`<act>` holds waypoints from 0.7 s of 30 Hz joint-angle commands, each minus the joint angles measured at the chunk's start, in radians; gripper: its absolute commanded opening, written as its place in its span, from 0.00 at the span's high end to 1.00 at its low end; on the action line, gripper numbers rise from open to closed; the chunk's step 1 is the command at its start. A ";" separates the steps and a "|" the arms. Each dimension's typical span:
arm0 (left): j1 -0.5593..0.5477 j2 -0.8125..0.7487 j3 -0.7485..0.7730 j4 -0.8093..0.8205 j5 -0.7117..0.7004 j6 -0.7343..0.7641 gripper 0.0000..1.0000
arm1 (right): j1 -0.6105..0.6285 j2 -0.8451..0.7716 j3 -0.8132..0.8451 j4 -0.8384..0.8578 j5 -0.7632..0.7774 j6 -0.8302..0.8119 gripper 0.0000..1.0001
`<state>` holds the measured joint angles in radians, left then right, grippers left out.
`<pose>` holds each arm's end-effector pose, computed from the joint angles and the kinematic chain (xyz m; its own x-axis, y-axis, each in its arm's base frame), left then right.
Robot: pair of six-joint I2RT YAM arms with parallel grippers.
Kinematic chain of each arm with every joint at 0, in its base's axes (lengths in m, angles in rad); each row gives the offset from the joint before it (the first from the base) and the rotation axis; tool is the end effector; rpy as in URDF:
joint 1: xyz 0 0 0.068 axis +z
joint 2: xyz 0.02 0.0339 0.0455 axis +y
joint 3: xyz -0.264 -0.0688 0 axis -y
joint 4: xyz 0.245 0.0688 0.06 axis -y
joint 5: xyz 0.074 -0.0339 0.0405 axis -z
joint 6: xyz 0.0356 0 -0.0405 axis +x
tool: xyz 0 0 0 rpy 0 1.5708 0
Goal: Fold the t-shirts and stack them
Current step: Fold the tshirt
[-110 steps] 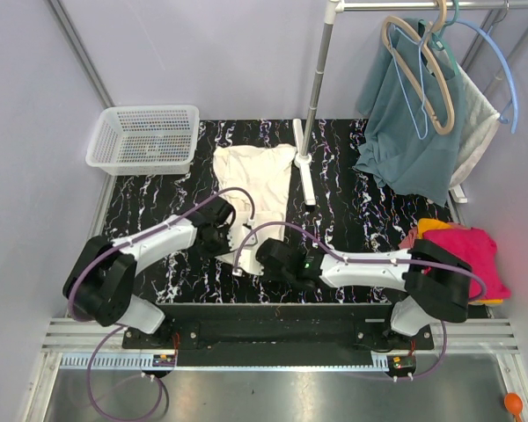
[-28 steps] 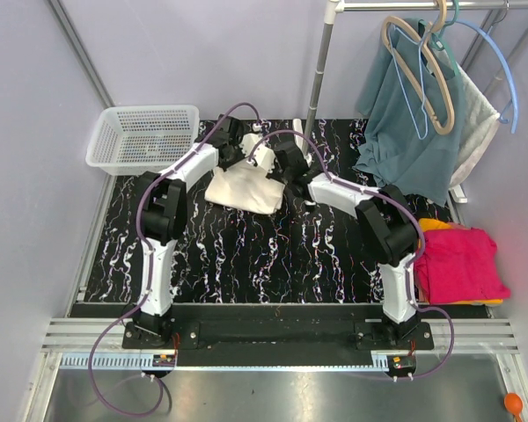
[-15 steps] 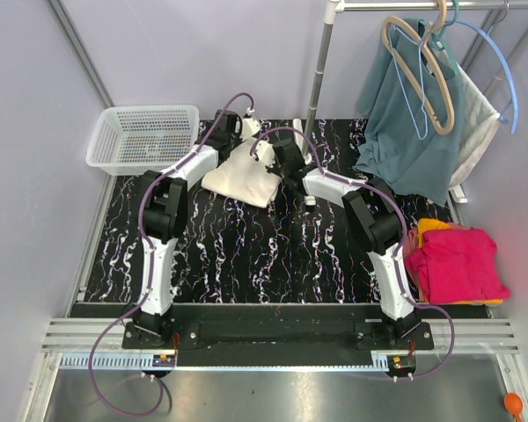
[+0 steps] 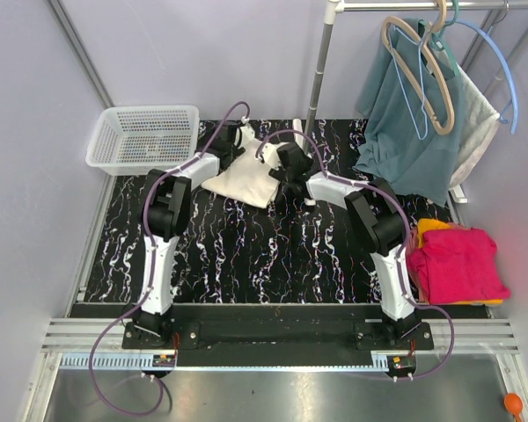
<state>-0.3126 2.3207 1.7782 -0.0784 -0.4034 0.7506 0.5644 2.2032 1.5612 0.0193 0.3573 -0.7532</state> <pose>0.5063 -0.1489 0.1695 -0.4191 0.7947 -0.4390 0.3623 0.5898 0.7218 0.4252 0.2545 0.1652 -0.1809 -0.8729 -0.4531 -0.5275 0.4749 -0.7044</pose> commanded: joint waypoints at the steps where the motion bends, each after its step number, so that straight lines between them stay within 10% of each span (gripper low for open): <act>1: -0.002 -0.156 -0.059 0.012 0.002 -0.068 0.19 | 0.000 -0.125 -0.067 0.034 0.029 0.051 0.30; 9: 0.000 -0.294 -0.144 -0.053 0.028 -0.125 0.06 | -0.001 -0.263 -0.153 -0.013 0.031 0.271 0.01; 21: 0.001 -0.144 0.016 -0.282 0.236 -0.139 0.01 | -0.008 -0.297 -0.073 -0.238 -0.142 0.612 0.00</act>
<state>-0.3126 2.0953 1.7184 -0.3004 -0.2451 0.6273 0.5625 1.9255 1.4231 -0.1310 0.3107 -0.3000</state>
